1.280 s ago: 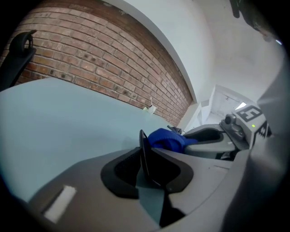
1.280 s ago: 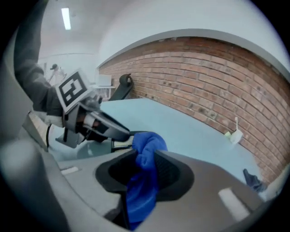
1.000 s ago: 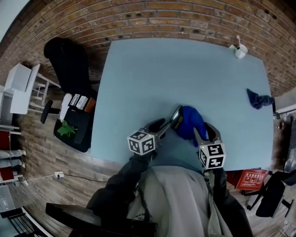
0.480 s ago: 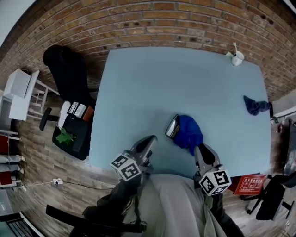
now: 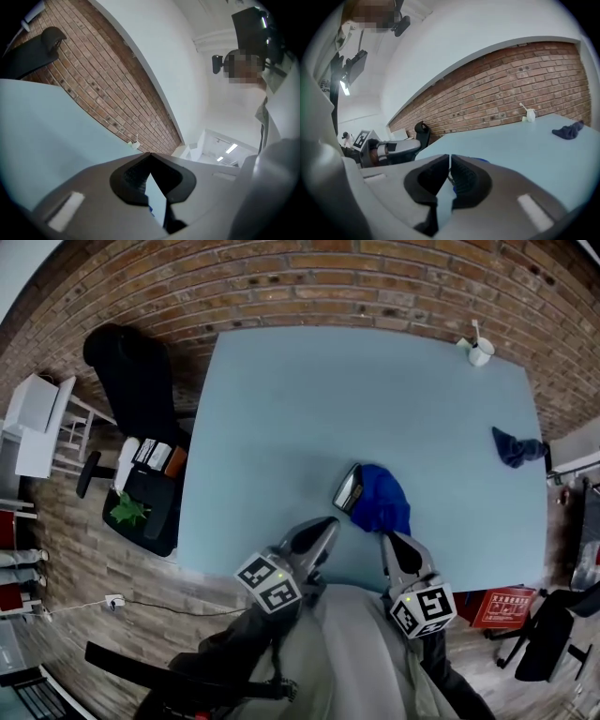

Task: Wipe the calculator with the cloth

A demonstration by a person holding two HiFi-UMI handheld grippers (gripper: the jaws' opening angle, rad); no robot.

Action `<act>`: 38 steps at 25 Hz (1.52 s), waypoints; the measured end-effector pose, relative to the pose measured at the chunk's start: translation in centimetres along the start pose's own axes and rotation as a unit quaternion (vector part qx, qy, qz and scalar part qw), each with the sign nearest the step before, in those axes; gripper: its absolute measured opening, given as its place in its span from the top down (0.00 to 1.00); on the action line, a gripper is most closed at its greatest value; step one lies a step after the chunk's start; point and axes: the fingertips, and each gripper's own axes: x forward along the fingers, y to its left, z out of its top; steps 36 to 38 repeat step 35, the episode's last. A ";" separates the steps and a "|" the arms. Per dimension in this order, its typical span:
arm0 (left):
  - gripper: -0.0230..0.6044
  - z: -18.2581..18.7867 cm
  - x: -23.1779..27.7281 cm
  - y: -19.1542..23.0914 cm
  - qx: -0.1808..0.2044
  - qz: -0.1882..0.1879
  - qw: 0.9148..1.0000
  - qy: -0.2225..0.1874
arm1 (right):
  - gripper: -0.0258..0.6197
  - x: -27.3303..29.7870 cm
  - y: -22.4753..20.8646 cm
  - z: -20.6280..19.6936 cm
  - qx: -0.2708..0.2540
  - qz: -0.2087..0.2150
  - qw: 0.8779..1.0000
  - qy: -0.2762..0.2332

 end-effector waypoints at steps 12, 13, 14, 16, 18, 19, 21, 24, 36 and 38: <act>0.96 -0.6 -1.0 1.7 -0.027 0.009 1.000 -0.009 | 0.96 0.7 0.4 -1.7 -0.015 0.002 0.999 0.032; 0.96 -0.6 -1.0 1.8 -0.031 0.012 0.999 -0.006 | 0.96 0.7 0.4 -1.8 -0.014 0.001 0.999 0.032; 0.96 -0.6 -1.0 1.8 -0.036 0.015 0.999 -0.004 | 0.96 0.7 0.4 -1.8 -0.015 0.000 0.999 0.033; 0.96 -0.7 -0.9 1.9 -0.040 0.014 0.999 -0.002 | 0.96 0.8 0.4 -1.9 -0.019 0.000 0.999 0.037; 0.96 -0.9 -0.8 1.9 -0.042 0.011 0.999 0.002 | 0.96 0.8 0.4 -2.1 -0.025 0.001 0.999 0.042; 0.96 -1.1 -0.8 1.9 -0.043 0.009 0.999 0.003 | 0.96 0.8 0.4 -2.1 -0.027 0.000 0.999 0.044; 0.96 -1.4 -0.7 2.0 -0.044 0.006 0.999 0.004 | 0.96 0.7 0.3 -2.2 -0.026 -0.001 0.999 0.046; 0.96 -1.7 -0.6 2.1 -0.044 0.001 0.999 0.007 | 0.96 0.7 0.2 -2.4 -0.029 0.000 0.998 0.051; 0.96 -1.9 -0.2 2.2 -0.066 0.009 0.998 0.008 | 0.96 0.5 0.2 -3.0 -0.039 -0.002 0.997 0.064; 0.96 -1.9 -0.2 2.2 -0.066 0.009 0.998 0.008 | 0.96 0.5 0.2 -3.0 -0.039 -0.002 0.997 0.064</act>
